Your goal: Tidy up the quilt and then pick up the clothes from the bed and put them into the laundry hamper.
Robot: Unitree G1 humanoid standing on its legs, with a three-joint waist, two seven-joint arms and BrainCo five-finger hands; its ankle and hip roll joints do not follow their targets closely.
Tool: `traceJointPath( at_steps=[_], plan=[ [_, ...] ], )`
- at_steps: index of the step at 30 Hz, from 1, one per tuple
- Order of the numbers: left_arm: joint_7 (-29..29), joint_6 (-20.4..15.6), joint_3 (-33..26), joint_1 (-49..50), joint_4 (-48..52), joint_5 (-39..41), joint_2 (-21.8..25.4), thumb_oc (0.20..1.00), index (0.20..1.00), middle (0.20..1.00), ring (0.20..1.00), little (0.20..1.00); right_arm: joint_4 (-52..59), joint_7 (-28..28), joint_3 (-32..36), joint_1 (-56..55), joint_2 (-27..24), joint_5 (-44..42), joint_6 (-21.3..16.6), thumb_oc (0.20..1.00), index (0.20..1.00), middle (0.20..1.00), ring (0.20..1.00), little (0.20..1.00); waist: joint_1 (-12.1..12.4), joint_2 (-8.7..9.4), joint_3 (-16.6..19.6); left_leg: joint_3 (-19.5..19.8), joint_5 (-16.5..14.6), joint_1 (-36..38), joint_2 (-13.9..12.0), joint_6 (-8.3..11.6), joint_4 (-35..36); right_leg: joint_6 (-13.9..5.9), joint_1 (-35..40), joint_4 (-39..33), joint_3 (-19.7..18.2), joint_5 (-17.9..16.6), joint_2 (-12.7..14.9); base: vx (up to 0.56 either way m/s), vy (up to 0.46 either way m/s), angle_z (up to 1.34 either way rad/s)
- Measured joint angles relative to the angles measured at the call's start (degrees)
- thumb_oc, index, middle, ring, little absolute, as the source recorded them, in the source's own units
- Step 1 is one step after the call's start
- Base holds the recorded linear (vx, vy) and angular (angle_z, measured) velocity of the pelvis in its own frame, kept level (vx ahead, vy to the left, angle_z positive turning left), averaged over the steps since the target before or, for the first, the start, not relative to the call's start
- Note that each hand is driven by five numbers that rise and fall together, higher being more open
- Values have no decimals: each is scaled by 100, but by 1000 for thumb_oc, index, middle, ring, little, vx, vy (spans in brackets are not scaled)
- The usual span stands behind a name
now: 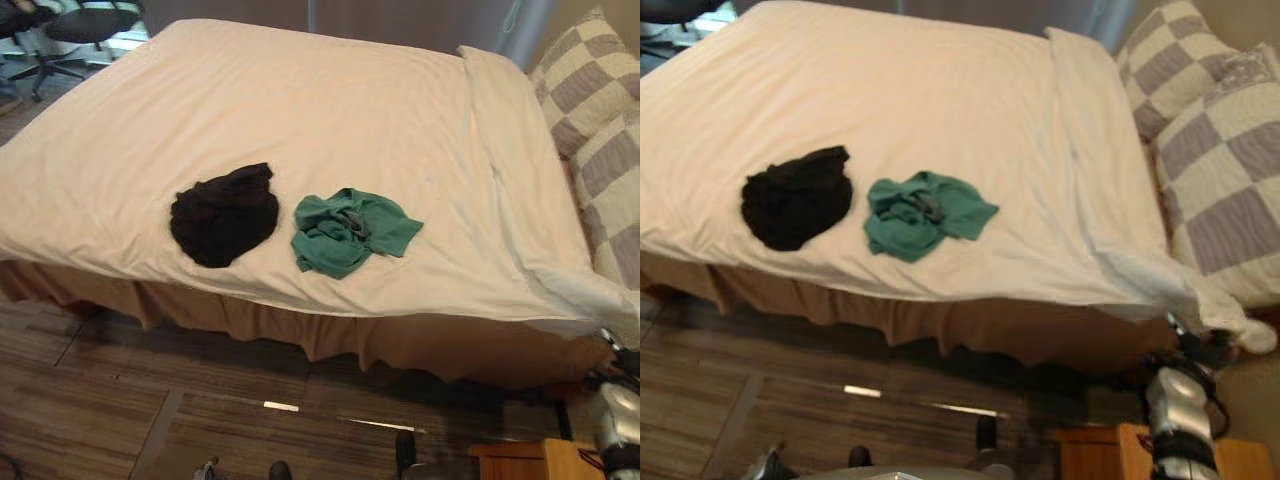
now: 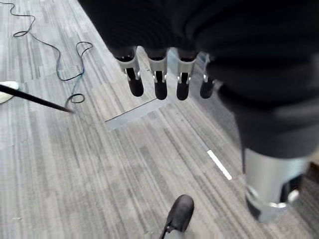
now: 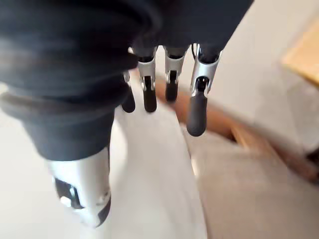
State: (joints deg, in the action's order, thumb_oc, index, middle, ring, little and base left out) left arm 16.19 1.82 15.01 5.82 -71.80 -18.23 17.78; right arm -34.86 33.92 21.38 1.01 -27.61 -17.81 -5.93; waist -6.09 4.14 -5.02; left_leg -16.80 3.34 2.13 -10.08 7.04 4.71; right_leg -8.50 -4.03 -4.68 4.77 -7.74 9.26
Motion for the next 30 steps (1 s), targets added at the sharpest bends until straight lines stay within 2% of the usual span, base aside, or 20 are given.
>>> traceJointPath(
  at_steps=[2,7,8,9,10,12,14,16,17,20,22,23,24,27,30],
  plan=[
    [0,6,-105,107,-128,0,-25,1000,1000,1000,1000,1000,300,299,83,-135,-210,309,32,1000,1000,1000,1000,1000,-183,-14,-2,-31,-6,18,-2,-10,29,-32,-7,-23,-39,13,15,8,0,-20],
    [18,-7,-135,-156,-118,-5,-137,1000,1000,1000,1000,1000,634,584,-126,177,-1125,1202,238,1000,1000,1000,1000,1000,-182,-187,-16,-135,-34,-2,-14,-73,36,-109,-85,-25,-74,-30,32,-2,-6,-11],
    [18,-11,-103,-190,-111,-5,-227,1000,1000,1000,1000,1000,783,598,-317,450,-1360,1428,254,859,859,859,859,859,-175,-284,-14,-130,-34,-7,-21,-73,36,-113,-85,-25,-68,-32,29,0,0,0],
    [16,-11,-80,-213,-114,-3,-280,1000,1000,1000,1000,1000,843,594,-413,570,-1464,1562,232,485,485,485,485,485,-161,-333,-5,-127,-21,-14,-33,-87,35,-113,-100,-25,-67,-34,16,-45,-26,5],
    [17,-15,-62,-212,-111,-4,-315,1000,1000,1000,1000,1000,847,590,-569,772,-1530,1560,254,200,200,200,200,200,-128,-393,-14,-110,-9,-52,-46,-103,35,-111,-109,-25,-59,-34,4,-37,-19,3],
    [18,-13,111,-271,-102,0,-340,1000,1000,1000,1000,1000,888,505,-1032,1438,-1652,1561,226,200,200,200,200,200,-109,-536,-86,-85,95,-230,-57,-129,33,-93,-315,-24,-61,-99,-20,-181,-46,7],
    [26,-35,344,-328,-55,73,-315,1000,1000,1000,1000,1000,294,433,-1840,2403,-1846,1492,212,200,200,200,200,200,-35,-636,-261,-68,237,-417,-18,-83,-2,-137,-523,-23,-62,-206,-21,-194,-30,-1],
    [50,-93,492,-621,11,197,-291,1000,1000,1000,1000,1000,-65,316,-2209,3160,-2168,1474,179,200,200,200,200,200,14,-738,-612,-18,304,-635,57,-160,-2,-119,-709,-14,-72,-272,43,-159,-26,9],
    [140,-218,538,-918,223,252,-267,1000,1000,1000,1000,1000,-647,225,-2456,4116,-2402,1261,125,200,200,200,200,200,137,-922,-1106,0,443,-925,125,-173,-4,-115,-1000,19,-117,-371,94,-122,-31,19],
    [202,-273,476,-1041,361,479,-242,1000,1000,1000,1000,1000,-1045,125,-2480,4350,-2414,1107,138,200,200,200,200,200,252,-1085,-1503,-1,476,-1115,144,-210,-8,-35,-1222,75,-154,-422,86,-138,7,5],
    [267,-346,476,-1027,575,721,-186,1000,1000,1000,1000,1000,-1645,74,-2585,4667,-2414,991,72,200,200,200,200,200,234,-1102,-1704,-57,478,-1419,162,-201,-161,1,-1689,438,-248,-352,126,-91,-4,-17],
    [316,-395,460,-1172,586,908,-197,1000,1000,1000,1000,1000,-2023,20,-2451,4764,-2381,758,185,200,200,200,200,200,151,-1155,-2030,-71,484,-1577,196,-215,-159,0,-1896,541,-293,-343,169,-92,-17,-13],
    [331,-397,453,-1210,592,918,-198,1000,1000,1000,1000,1000,-2045,12,-2385,4560,-2311,638,179,200,200,200,200,200,139,-1182,-2184,-125,490,-1582,225,-218,-186,-2,-1944,577,-332,-344,168,-103,-29,-18],
    [378,-387,193,-1378,595,1081,-187,1000,1000,1000,1000,1000,-1966,23,-1956,4251,-1873,433,-271,200,200,200,200,200,17,-1156,-2489,-149,480,-1603,187,-222,-243,40,-2129,917,-399,-221,157,-51,-47,-9],
    [403,-387,42,-1653,603,1139,-143,1000,1000,1000,1000,1000,-2003,-64,-1704,3842,-1518,322,-330,200,200,200,200,200,4,-1043,-2499,-87,463,-1557,144,-229,-389,111,-2170,1359,-368,58,126,-28,-30,12]
  ],
)
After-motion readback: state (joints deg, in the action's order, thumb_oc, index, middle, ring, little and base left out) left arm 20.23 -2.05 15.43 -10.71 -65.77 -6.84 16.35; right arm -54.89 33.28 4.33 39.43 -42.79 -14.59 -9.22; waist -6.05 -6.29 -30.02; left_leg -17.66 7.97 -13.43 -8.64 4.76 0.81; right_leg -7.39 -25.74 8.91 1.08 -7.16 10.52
